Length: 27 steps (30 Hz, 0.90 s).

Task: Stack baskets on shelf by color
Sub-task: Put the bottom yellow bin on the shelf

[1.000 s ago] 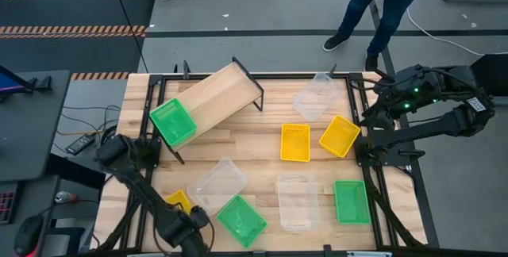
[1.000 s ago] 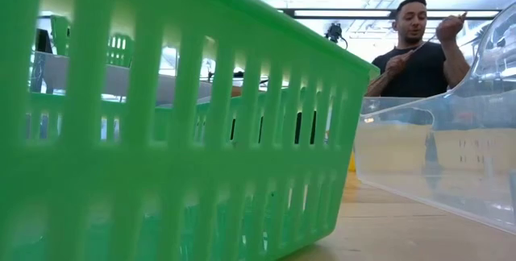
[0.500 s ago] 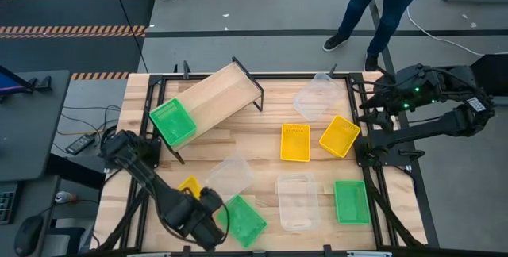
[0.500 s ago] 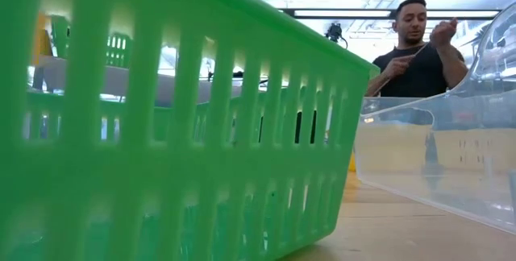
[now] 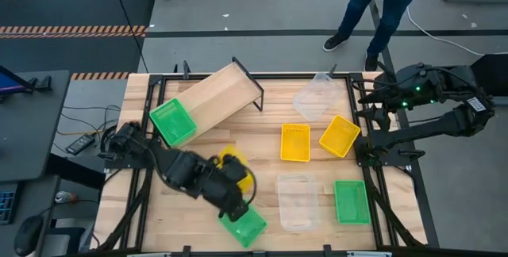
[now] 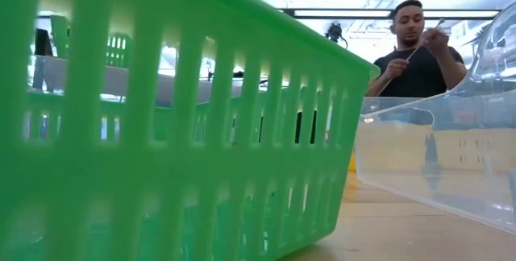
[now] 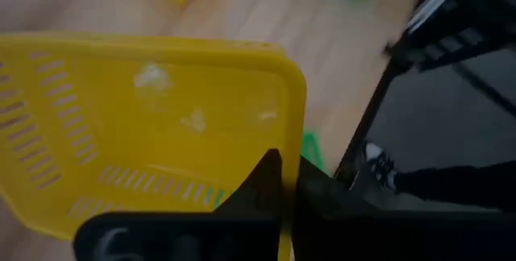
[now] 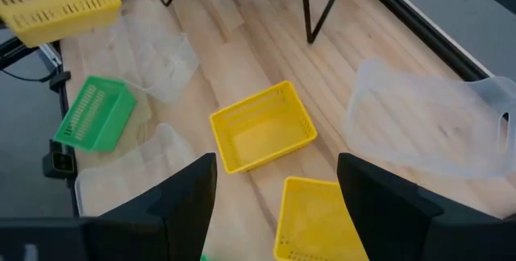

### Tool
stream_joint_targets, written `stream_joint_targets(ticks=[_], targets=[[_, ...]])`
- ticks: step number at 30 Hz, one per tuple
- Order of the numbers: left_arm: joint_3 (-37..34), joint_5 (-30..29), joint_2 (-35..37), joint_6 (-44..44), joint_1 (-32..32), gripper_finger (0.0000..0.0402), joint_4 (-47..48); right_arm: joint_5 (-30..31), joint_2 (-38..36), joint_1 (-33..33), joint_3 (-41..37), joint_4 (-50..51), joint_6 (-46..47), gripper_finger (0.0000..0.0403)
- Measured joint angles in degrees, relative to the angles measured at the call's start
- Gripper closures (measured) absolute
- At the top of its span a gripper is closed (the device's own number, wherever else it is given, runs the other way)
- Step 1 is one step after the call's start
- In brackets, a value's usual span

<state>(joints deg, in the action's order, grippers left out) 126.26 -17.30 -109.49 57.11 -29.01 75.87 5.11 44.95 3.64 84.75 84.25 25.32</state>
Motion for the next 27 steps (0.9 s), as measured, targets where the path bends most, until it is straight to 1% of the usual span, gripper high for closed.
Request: stream_joint_targets(ticks=[4, 7, 9, 13, 17, 22, 24, 27], targets=[[2.9, -1.2, 0.0, -9.9, 3.4, 0.0395, -2.2, 2.5, 0.0, 0.0, 0.0, -0.1, 2.6, 0.0139], [5.0, -3.6, 0.0, -15.8, 5.7, 0.0395, 0.0, 4.8, 0.0, 0.0, 0.0, -0.2, 5.2, 0.0139], [6.3, -5.7, 0.0, -19.6, 7.2, 0.0395, 0.4, 5.2, 0.0, 0.0, 0.0, -0.2, 6.0, 0.0139], [7.5, -8.1, 0.1, -24.9, 10.7, 0.0395, 3.7, 5.3, 0.0, 0.0, 0.0, -0.2, 7.5, 0.0139], [7.5, -11.8, 0.0, -26.3, 14.3, 0.0395, 8.2, 5.3, 0.0, 0.0, 0.0, -0.2, 9.8, 0.0139], [7.5, -12.9, 0.0, -26.2, 17.8, 0.0392, 13.6, 5.3, 0.0, 0.0, 0.0, -0.1, 11.0, 0.0139], [7.5, -12.9, 0.0, -26.6, 19.1, 0.0394, 14.3, 5.3, 0.0, 0.0, 0.0, -0.1, 11.0, 0.0139], [7.5, -11.2, 0.0, -27.7, 21.6, 0.0394, 14.2, 5.3, 0.0, 0.0, 0.0, -0.1, 11.4, 0.0139]])
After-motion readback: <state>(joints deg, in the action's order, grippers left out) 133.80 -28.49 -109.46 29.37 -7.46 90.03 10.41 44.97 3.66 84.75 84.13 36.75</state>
